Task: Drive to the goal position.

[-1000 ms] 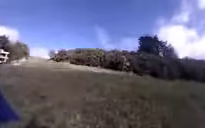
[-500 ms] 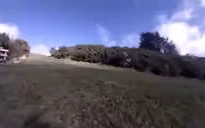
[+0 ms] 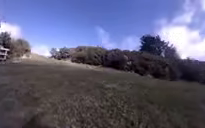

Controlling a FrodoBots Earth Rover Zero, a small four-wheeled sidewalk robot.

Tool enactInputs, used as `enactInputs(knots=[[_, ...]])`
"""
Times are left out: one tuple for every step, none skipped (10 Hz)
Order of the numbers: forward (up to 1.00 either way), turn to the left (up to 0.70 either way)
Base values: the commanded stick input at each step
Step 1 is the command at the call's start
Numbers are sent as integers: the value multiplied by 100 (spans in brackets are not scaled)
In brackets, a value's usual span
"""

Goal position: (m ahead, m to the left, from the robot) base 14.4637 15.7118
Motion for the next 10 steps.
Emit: enactInputs(knots=[[70, 0], [70, 0], [70, 0], [70, 0], [70, 0], [46, 0], [16, 0], [0, 0], [0, 0], [0, 0]])
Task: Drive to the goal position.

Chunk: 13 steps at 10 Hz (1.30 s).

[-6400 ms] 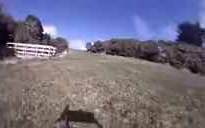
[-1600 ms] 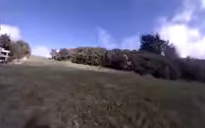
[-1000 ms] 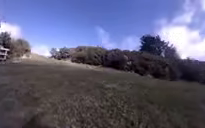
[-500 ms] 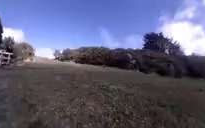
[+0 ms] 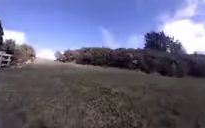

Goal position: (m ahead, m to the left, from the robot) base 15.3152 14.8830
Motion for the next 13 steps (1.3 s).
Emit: enactInputs(knots=[[0, 0], [0, 0], [0, 0], [0, 0], [70, 0], [70, 0], [70, 0], [70, 0], [70, 0], [70, 0], [70, 0], [70, -26], [70, -33]])
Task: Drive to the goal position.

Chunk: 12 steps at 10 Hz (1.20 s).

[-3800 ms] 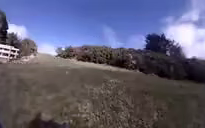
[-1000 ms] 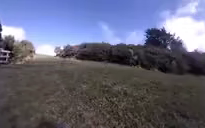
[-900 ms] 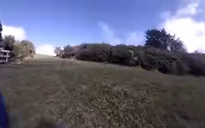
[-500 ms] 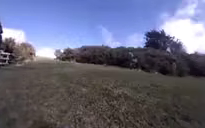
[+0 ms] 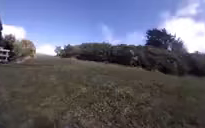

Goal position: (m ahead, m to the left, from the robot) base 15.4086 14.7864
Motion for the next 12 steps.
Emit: enactInputs(knots=[[70, -35], [70, -35], [70, -35], [70, -35], [70, -33], [70, -25], [70, -17], [70, 0], [70, 0], [70, 0], [70, 0], [70, -34]])
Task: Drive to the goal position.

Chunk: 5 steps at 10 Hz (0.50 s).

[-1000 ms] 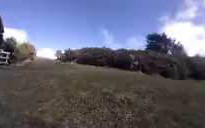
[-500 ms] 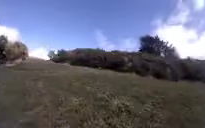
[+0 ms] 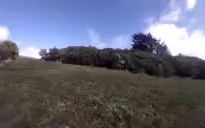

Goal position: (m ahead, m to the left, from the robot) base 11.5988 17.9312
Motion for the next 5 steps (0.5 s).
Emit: enactInputs(knots=[[70, -34], [70, -35], [70, -35], [70, -35], [70, -35]])
